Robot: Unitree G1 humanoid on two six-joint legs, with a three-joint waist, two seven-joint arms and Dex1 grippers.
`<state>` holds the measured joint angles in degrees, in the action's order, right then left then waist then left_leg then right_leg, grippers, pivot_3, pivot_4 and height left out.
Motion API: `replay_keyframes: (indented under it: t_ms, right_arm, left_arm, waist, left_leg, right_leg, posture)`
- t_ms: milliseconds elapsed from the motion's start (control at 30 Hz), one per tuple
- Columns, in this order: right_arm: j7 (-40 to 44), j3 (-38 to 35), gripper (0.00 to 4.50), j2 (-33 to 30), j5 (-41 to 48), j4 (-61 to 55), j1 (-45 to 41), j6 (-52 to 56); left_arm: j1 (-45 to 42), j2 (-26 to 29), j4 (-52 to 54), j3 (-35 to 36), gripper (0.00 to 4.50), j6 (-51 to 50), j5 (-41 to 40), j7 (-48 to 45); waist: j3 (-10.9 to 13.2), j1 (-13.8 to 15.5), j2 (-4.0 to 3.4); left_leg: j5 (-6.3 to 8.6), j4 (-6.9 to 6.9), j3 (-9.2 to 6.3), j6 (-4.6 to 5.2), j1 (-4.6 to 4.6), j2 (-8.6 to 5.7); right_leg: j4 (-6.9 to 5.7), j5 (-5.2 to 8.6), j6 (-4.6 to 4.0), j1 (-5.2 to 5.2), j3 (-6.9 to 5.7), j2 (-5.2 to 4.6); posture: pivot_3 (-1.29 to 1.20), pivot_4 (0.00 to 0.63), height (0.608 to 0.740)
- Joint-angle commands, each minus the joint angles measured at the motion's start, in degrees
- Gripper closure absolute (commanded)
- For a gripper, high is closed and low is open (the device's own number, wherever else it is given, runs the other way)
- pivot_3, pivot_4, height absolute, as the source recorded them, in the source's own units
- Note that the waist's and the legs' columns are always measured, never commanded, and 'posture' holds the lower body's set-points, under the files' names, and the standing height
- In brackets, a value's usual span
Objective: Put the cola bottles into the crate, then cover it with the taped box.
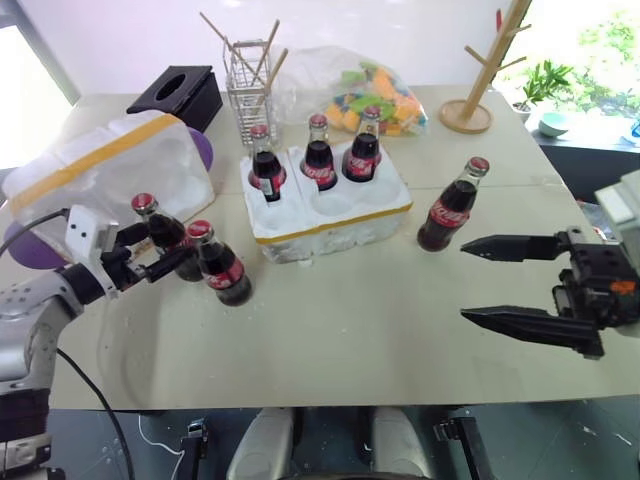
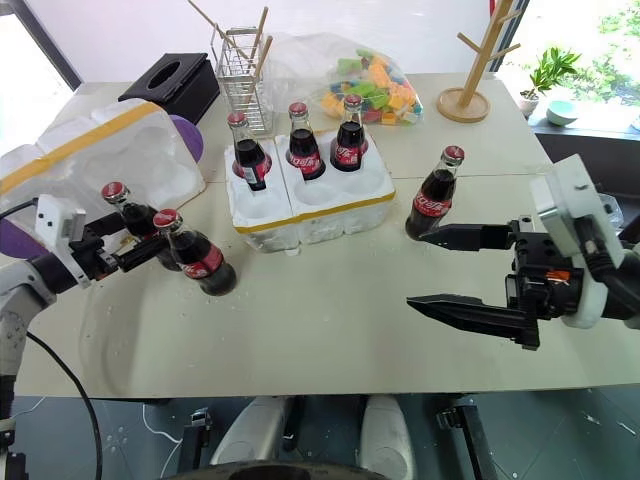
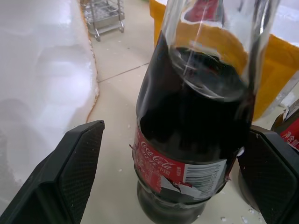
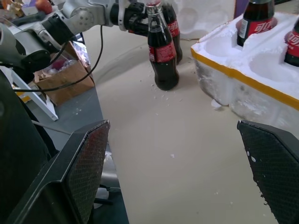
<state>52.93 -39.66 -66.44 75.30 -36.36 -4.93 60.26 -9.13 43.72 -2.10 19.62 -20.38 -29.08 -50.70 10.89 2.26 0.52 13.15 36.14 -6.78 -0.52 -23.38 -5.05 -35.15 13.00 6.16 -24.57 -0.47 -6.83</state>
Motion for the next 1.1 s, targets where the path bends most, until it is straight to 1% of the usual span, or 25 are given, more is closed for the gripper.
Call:
replay_keyframes:
  t_ms: [33, 133, 200, 400, 533, 633, 767, 833, 933, 1033, 1100]
  right_arm:
    - [-0.6, 0.4, 0.0, -0.1, 0.4, 0.0, -1.0, -2.0]
    - [0.1, 1.6, 0.0, 0.2, -1.0, 0.3, -0.9, -3.4]
    - [0.5, 1.8, 0.0, 0.2, -1.4, 0.5, -0.7, -4.0]
    - [2.0, 2.3, 0.0, 0.3, -2.9, 1.3, -0.2, -5.5]
    - [2.6, 3.0, 0.0, 0.7, -4.3, 1.5, 0.1, -6.6]
    - [2.6, 2.9, 0.0, 1.3, -5.4, 1.3, 0.8, -7.5]
    - [2.2, 1.3, 0.0, 2.3, -5.8, 0.3, 2.5, -7.9]
    - [2.0, 0.3, 0.0, 2.7, -6.1, -0.1, 3.5, -8.0]
    - [1.7, -0.5, 0.0, 3.1, -6.4, -0.3, 4.4, -8.3]
    - [0.3, -1.3, 0.0, 3.9, -6.1, -0.5, 5.1, -8.6]
    - [-0.7, -2.1, 0.0, 5.2, -6.2, -1.6, 6.5, -8.9]
  left_arm:
    - [-1.4, -0.8, -1.5, -0.6, 0.09, 2.8, 1.4, -0.2]
    - [-2.1, -1.6, -3.0, -0.8, 0.84, 4.3, 2.0, -0.4]
    - [-2.2, -1.5, -3.0, -0.7, 1.72, 4.1, 1.9, -0.5]
    - [-3.1, 1.1, -1.7, 0.8, 1.72, 1.0, -0.7, -2.8]
    - [-8.9, 4.2, -2.0, 0.8, 1.72, -4.7, -4.4, -6.5]
    - [-15.7, 6.1, -4.7, -1.2, 1.72, -6.6, -4.2, -9.7]
    - [-24.9, 6.9, -8.8, -3.1, 1.72, -7.8, -4.2, -13.0]
    - [-32.1, 7.7, -11.0, -5.0, 1.72, -10.5, -4.7, -15.9]
    - [-39.8, 8.4, -14.0, -7.7, 1.72, -12.6, -4.5, -20.5]
    - [-50.4, 8.1, -18.9, -11.8, 1.72, -14.1, -3.1, -25.6]
    - [-58.2, 6.8, -23.6, -14.7, 1.72, -13.9, -1.4, -28.7]
  waist:
    - [0.0, 0.0, 0.0]
    - [0.0, -0.1, 0.01]
    - [0.0, 0.0, 0.01]
    - [0.0, -0.1, 0.01]
    - [0.1, 0.0, 0.22]
    - [0.2, 0.1, 0.4]
    - [0.2, 0.0, 0.44]
    - [0.3, -0.1, 0.52]
    - [0.4, -0.2, 0.68]
    - [0.5, -0.1, 0.76]
    - [0.5, -0.1, 0.82]
  left_leg:
    - [0.0, 0.02, 0.02, 0.0, 0.0, 0.0]
    - [0.0, 0.04, 0.05, 0.0, 0.02, 0.01]
    - [0.0, 0.05, 0.05, 0.0, 0.02, 0.02]
    - [-0.01, 0.06, 0.06, 0.0, 0.03, 0.02]
    - [-0.01, 0.07, 0.06, 0.01, 0.01, 0.02]
    - [-0.01, 0.13, 0.04, 0.0, -0.03, -0.01]
    - [-0.01, 0.13, 0.15, 0.01, -0.04, -0.06]
    - [-0.01, 0.12, 0.17, 0.01, -0.04, -0.07]
    - [-0.02, 0.11, 0.16, 0.01, -0.04, -0.04]
    - [-0.02, 0.15, 0.18, 0.01, -0.06, -0.04]
    - [-0.02, 0.18, 0.18, 0.02, -0.06, -0.05]
  right_leg:
    - [0.0, -0.02, 0.02, 0.0, 0.02, 0.0]
    - [0.0, -0.06, 0.03, 0.0, 0.06, 0.02]
    - [-0.01, -0.09, 0.03, 0.0, 0.06, 0.03]
    - [-0.01, -0.11, 0.05, 0.0, 0.07, 0.04]
    - [-0.02, -0.11, 0.06, -0.02, 0.07, 0.07]
    - [-0.03, -0.2, 0.21, -0.02, 0.03, 0.13]
    - [0.04, -0.32, 0.42, -0.02, 0.08, 0.08]
    - [0.04, -0.33, 0.45, -0.02, 0.09, 0.08]
    - [0.02, -0.36, 0.5, -0.05, 0.09, 0.17]
    - [-0.01, -0.39, 0.55, -0.05, 0.09, 0.18]
    - [-0.01, -0.41, 0.58, -0.04, 0.1, 0.17]
  posture:
    - [0.0, 0.15, 0.74]
    - [0.0, 0.15, 0.74]
    - [0.0, 0.15, 0.74]
    - [0.0, 0.15, 0.74]
    - [0.0, 0.15, 0.74]
    - [0.0, 0.15, 0.74]
    - [0.0, 0.15, 0.74]
    - [0.0, 0.15, 0.74]
    - [0.0, 0.15, 0.74]
    - [0.0, 0.15, 0.74]
    - [0.0, 0.15, 0.74]
